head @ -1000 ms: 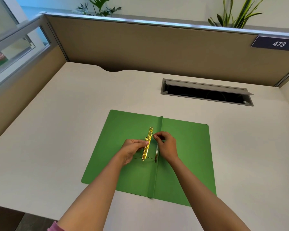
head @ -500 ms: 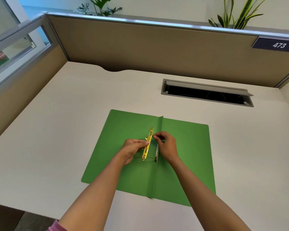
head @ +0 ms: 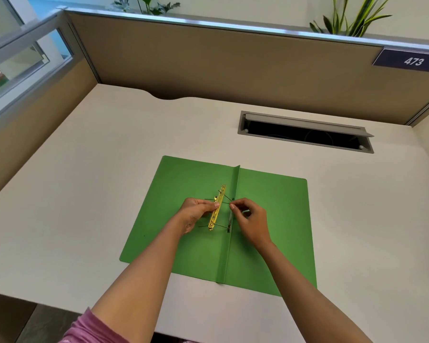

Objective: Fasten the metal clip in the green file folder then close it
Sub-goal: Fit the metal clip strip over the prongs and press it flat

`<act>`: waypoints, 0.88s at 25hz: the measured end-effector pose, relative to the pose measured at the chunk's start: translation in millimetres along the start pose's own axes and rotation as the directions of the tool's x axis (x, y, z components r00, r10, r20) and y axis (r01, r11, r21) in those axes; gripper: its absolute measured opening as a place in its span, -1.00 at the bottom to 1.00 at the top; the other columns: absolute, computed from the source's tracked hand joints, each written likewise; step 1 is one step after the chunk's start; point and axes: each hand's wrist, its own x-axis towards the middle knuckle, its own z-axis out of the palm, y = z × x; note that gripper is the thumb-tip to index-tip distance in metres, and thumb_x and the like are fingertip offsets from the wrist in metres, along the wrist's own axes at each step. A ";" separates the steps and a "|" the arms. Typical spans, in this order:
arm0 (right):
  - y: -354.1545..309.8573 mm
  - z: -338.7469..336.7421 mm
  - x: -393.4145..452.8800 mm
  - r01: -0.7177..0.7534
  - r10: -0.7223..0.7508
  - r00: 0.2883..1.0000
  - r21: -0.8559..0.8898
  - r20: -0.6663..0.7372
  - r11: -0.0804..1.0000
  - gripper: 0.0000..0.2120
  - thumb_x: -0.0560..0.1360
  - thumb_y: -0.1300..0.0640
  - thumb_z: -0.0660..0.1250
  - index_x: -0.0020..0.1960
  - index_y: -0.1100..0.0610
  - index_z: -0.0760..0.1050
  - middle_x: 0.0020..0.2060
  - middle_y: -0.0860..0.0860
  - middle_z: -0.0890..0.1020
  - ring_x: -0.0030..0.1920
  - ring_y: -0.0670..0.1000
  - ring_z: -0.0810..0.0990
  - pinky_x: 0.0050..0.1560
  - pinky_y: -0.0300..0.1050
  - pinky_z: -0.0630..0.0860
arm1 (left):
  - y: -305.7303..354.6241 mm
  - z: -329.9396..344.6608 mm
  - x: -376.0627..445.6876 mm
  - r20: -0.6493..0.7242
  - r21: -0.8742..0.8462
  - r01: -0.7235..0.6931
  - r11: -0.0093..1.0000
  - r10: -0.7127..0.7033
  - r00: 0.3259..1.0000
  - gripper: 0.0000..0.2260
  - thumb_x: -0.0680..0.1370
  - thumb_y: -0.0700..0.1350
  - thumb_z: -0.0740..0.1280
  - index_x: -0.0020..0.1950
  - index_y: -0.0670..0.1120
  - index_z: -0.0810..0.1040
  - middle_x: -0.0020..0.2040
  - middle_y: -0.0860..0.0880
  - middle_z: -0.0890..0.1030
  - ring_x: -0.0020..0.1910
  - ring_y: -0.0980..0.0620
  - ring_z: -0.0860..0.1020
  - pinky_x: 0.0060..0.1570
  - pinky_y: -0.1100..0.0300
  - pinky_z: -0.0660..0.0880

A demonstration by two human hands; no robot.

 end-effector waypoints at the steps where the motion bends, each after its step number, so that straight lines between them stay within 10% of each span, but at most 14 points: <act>1: -0.4 -1.2 -5.2 0.031 -0.031 0.999 -0.005 0.028 1.000 -0.95 0.48 0.12 0.45 -0.10 0.09 0.66 -0.24 -0.10 0.67 -0.22 -0.12 0.61 -0.22 -0.32 0.53 | 0.4 -0.5 0.1 -0.002 0.001 -0.002 1.000 0.002 1.000 -0.96 0.43 -0.25 0.49 -0.20 -0.18 0.66 -0.16 -0.10 0.70 -0.02 -0.08 0.61 0.39 -0.09 0.39; 9: -3.6 0.2 -21.5 0.165 -0.129 0.952 -0.111 0.278 0.980 -0.79 0.39 -0.09 0.50 -0.03 -0.02 0.70 -0.18 -0.18 0.64 -0.18 -0.14 0.57 -0.20 -0.37 0.46 | -0.7 0.0 -2.3 0.006 -0.024 -0.014 1.000 0.014 1.000 -0.97 0.44 -0.24 0.48 -0.19 -0.19 0.67 -0.21 -0.08 0.70 -0.08 -0.05 0.62 0.10 0.09 0.54; 22: -6.9 10.7 -20.2 0.090 -0.047 0.976 -0.196 0.214 0.977 -0.90 0.43 0.12 0.50 -0.06 0.09 0.71 -0.22 -0.09 0.64 -0.26 -0.18 0.56 -0.19 -0.44 0.47 | -2.5 1.8 -1.7 -0.028 -0.089 -0.006 0.996 0.003 1.000 -0.98 0.45 -0.26 0.47 -0.19 -0.19 0.68 -0.23 -0.07 0.72 -0.05 -0.06 0.63 0.36 -0.05 0.44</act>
